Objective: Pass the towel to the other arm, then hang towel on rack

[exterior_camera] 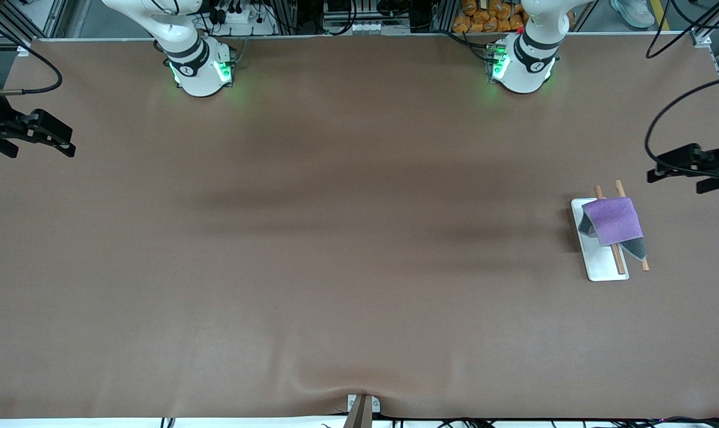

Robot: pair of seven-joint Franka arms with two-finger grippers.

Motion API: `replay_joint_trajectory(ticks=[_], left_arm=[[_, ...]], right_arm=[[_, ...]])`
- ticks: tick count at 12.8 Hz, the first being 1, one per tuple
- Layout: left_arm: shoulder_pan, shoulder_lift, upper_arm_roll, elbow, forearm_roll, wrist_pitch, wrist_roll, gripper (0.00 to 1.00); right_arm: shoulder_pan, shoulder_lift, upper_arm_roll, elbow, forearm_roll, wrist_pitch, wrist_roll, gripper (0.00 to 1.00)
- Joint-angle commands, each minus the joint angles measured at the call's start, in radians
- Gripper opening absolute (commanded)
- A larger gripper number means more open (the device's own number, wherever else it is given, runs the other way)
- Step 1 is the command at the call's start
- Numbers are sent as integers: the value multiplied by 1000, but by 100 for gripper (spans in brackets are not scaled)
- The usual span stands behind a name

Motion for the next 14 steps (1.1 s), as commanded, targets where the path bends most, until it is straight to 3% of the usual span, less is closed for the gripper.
replay_joint_trajectory(ticks=[1, 2, 5, 6, 13, 14], left_arm=[[-13, -51, -56, -19, 34, -6, -178, 100], [-68, -54, -34, -22, 38, -6, -191, 100], [-330, -75, 188, -15, 86, -14, -145, 100], [-367, -98, 216, -22, 86, -17, -154, 100], [-375, -256, 229, -218, 72, 29, -186, 100], [-378, -285, 262, -255, 65, 46, -186, 100]], right_arm=[[-5, 16, 3, 30, -5, -16, 1, 100], [-5, 16, 3, 30, -5, -16, 1, 100], [-5, 16, 3, 30, -5, -16, 0, 100], [-5, 16, 3, 30, -5, -16, 0, 100], [-8, 16, 3, 30, -3, -17, 0, 100], [-8, 16, 3, 30, -3, -17, 0, 100]])
